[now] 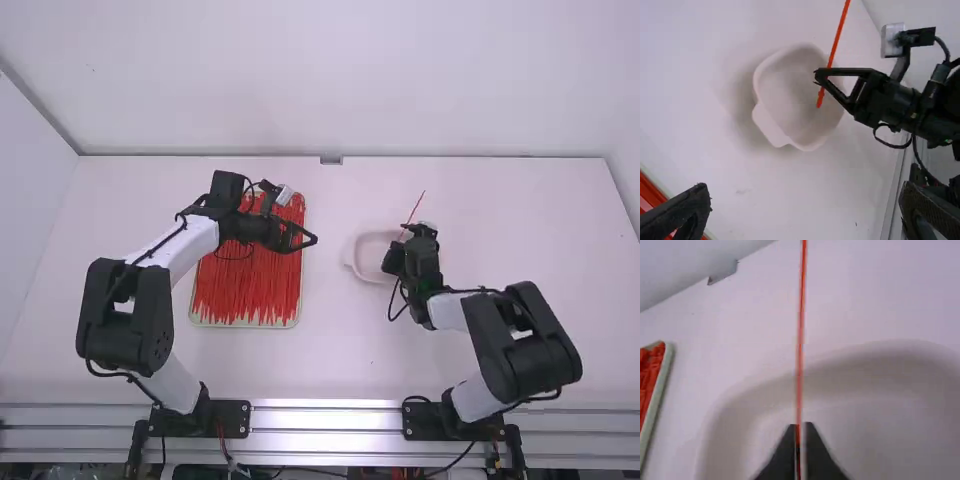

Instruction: Fasten the cable tie

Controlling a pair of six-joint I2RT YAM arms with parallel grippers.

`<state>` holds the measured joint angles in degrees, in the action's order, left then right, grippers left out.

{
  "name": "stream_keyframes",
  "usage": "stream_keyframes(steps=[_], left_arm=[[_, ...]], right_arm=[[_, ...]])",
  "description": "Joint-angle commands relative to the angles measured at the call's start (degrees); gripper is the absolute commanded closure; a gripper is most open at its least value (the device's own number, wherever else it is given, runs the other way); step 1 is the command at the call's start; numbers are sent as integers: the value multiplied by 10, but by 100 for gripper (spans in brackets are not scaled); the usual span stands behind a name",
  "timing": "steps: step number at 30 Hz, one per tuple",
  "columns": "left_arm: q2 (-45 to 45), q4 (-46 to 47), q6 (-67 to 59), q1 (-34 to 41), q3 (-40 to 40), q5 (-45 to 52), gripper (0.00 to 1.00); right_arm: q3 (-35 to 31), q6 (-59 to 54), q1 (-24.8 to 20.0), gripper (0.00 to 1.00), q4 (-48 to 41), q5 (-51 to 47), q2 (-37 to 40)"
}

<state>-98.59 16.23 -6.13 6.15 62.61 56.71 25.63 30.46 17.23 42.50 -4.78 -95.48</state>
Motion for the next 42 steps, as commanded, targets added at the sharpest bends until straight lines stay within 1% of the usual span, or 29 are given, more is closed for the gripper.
stream_keyframes(steps=[1, 6, 8, 10, 12, 14, 17, 18, 20, 23, 25, 29, 33, 36, 39, 42], left_arm=[[-1, 3, -12, -1, -2, 6, 1], [-1, 3, -11, 0, -2, -10, 1], [-1, 6, -6, -1, -2, -48, 1], [-1, 13, -6, -2, 0, -65, 1], [3, 37, -11, -8, 7, -85, 1], [13, 47, -10, -12, 8, -102, 1], [49, 78, -10, -16, 7, -150, 1], [52, 81, -10, -17, 7, -156, 1], [84, 108, -5, -17, 7, -195, 1], [112, 139, 9, -17, 7, -224, 1], [145, 166, 30, -17, 7, -263, 1], [184, 176, 56, -17, 7, -322, 1], [216, 187, 52, -17, 7, -328, 1], [222, 189, 55, -17, 7, -322, 1], [222, 189, 55, -17, 7, -322, 1], [240, 171, 61, -35, -11, -340, 4]], right_arm=[[-2, 2, 0, 2, 8, 0, 0], [1, 2, 6, 2, 1, 1, 9], [1, -16, 9, 2, -28, 4, 31], [1, -19, 8, 2, -51, 4, 48], [3, -20, 8, 2, -108, 4, 90], [3, -24, 8, 2, -145, 2, 124], [3, -24, 3, 2, -235, 2, 209], [3, -24, 2, 2, -239, 2, 213], [3, -18, -4, 2, -302, 3, 276], [3, -17, -5, 2, -351, 4, 326], [3, -5, 3, 2, -395, 4, 376], [2, -5, 20, 2, -421, 3, 429], [2, -5, 37, 2, -447, -10, 477], [2, -5, 46, 2, -452, -21, 492], [2, -3, 46, 2, -458, -28, 500], [-17, -21, 27, 5, -441, -8, 520]])
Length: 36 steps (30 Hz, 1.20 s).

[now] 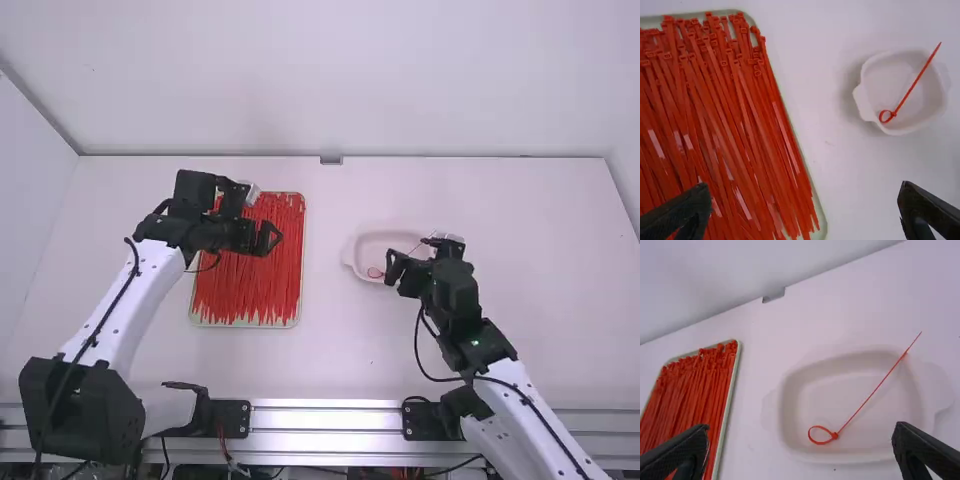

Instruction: Fasten the cable tie

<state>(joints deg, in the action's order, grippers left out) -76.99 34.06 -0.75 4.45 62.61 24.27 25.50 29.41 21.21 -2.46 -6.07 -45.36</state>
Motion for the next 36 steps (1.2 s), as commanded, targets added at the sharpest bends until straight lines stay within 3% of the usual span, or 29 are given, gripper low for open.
stream_keyframes(steps=[1, 7, 20, 26, 32, 36], left_arm=[[28, -11, 8, -21, -14, -19, 5], [72, -55, 8, -44, -59, -64, 12], [201, -184, 8, -44, -187, -192, 35], [278, -261, 8, -44, -264, -243, 48], [359, -341, 8, -44, -345, -243, 62], [416, -341, 8, -44, -402, -243, 72]], right_arm=[[-19, -14, -17, 5, 13, 8, 22], [-70, -65, -68, 14, 25, 59, 73], [-223, -218, -212, 41, 25, 61, 226], [-255, -294, -212, 55, 25, 61, 305], [-255, -294, -212, 67, 25, 61, 375], [-255, -294, -212, 75, 25, 61, 420]])
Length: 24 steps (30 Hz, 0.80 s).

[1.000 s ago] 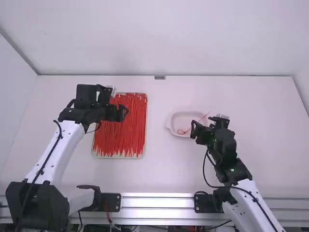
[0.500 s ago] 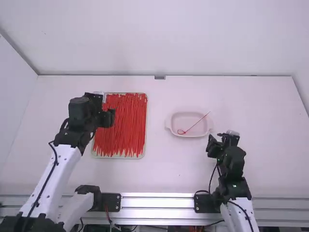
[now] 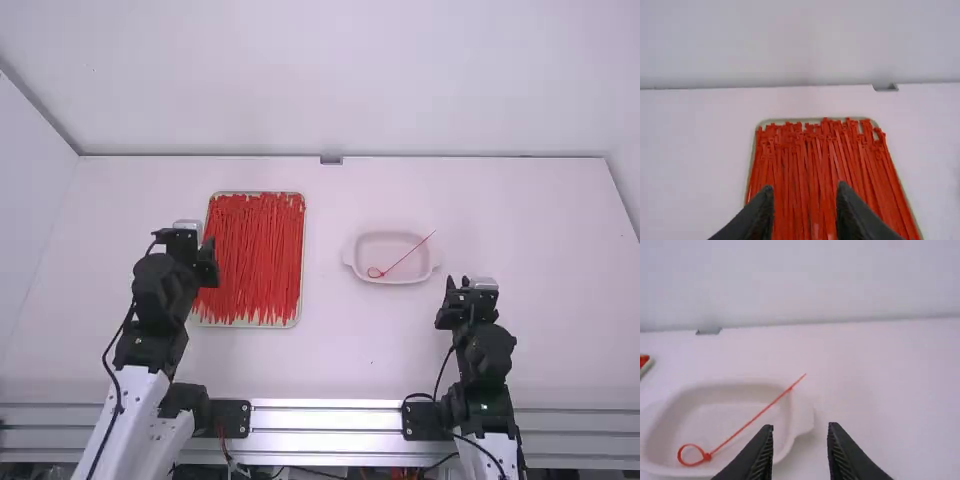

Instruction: Fasten the cable tie

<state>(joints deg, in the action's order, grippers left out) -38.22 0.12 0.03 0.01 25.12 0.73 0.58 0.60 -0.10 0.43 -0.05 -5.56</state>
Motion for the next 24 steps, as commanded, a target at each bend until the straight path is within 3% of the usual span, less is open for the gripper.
stream_keyframes(steps=[1, 14, 24], left_arm=[[35, -1, 0, 0, -34, -7, 74], [181, -1, 0, 0, -181, -7, 99], [270, -1, 0, 0, -251, -7, 100]], right_arm=[[-6, -6, 1, 76, -4, 1, 27], [-6, -6, 1, 94, -4, 1, 56], [-6, -6, 1, 100, -4, 1, 56]])
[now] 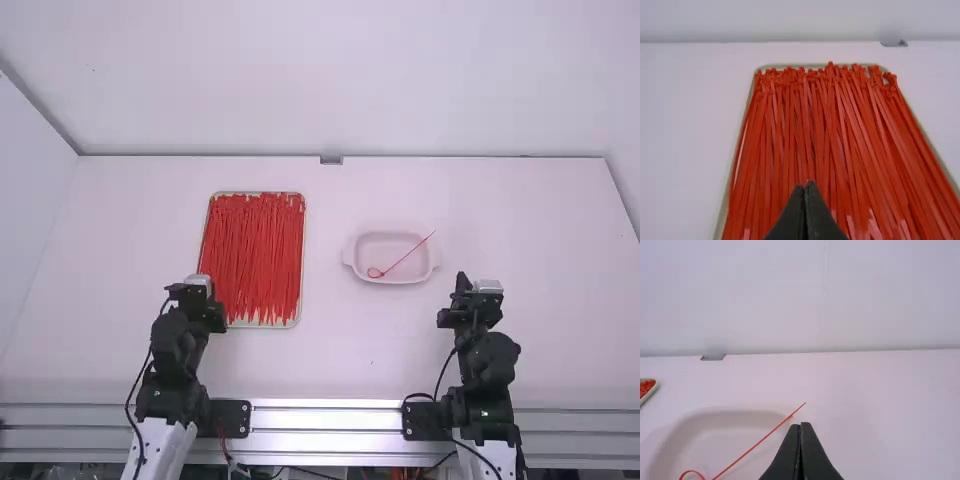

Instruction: Fasten the cable tie

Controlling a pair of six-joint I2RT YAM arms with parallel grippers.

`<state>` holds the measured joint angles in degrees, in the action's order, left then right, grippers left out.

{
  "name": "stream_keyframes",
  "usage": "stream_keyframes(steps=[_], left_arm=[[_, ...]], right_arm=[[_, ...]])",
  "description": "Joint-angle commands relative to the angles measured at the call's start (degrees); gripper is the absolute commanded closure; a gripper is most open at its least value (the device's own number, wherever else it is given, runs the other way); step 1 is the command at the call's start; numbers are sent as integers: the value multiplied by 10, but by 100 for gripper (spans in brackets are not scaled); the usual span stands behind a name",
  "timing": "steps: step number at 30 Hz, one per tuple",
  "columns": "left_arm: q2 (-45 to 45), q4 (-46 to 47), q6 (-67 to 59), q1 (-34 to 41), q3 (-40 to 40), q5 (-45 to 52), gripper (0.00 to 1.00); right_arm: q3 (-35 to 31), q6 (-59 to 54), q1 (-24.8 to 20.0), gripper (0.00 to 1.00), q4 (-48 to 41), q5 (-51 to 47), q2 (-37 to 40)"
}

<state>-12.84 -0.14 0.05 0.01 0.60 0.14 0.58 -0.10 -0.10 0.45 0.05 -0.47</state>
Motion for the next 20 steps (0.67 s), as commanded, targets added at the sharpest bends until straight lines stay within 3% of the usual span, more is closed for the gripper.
stream_keyframes(steps=[1, 20], left_arm=[[24, 1, -1, 0, -6, -1, 100], [128, 1, -1, 0, -6, -1, 100]], right_arm=[[-6, 1, 1, 100, -4, -1, 5], [-6, 1, 1, 100, -4, -1, 5]])
